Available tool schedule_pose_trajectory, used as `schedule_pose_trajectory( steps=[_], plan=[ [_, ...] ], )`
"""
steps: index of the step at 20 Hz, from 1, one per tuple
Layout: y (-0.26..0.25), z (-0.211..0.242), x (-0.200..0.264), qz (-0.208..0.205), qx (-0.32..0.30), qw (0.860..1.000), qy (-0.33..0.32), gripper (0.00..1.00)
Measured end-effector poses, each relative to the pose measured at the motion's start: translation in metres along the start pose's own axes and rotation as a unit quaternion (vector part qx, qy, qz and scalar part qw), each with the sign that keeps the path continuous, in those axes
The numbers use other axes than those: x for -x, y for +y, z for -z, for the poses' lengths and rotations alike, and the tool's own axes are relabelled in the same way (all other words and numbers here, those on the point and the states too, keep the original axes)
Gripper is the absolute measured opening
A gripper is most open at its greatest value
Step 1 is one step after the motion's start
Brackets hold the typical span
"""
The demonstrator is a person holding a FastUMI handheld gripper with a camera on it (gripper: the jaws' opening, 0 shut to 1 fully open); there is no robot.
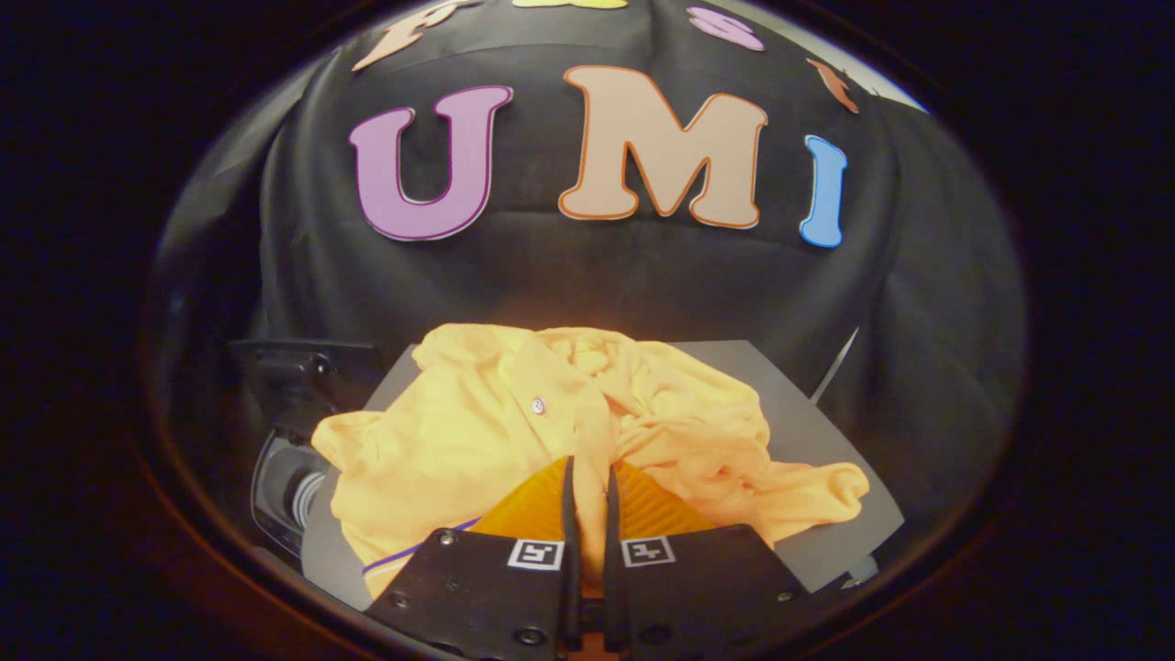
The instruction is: Put the clothes into the washing machine and then close the washing machine lid.
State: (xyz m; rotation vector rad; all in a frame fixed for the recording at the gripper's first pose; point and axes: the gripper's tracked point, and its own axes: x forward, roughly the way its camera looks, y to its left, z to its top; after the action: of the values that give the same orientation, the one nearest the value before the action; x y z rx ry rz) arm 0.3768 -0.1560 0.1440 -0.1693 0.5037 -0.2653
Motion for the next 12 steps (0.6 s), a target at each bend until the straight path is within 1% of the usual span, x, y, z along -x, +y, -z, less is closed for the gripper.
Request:
schedule_pose_trajectory(
  steps=[2,7,10,12],
  plan=[
    [0.008,-0.011,0.006,-0.008,-0.030,0.999,-0.020,0.09],
    [0.038,-0.041,0.037,-0.023,-0.026,0.998,-0.051,0.09],
    [0.075,-0.054,0.051,-0.060,-0.043,0.996,-0.059,0.09],
    [0.100,-0.061,0.059,-0.081,-0.038,0.994,-0.064,0.09]
  ],
)
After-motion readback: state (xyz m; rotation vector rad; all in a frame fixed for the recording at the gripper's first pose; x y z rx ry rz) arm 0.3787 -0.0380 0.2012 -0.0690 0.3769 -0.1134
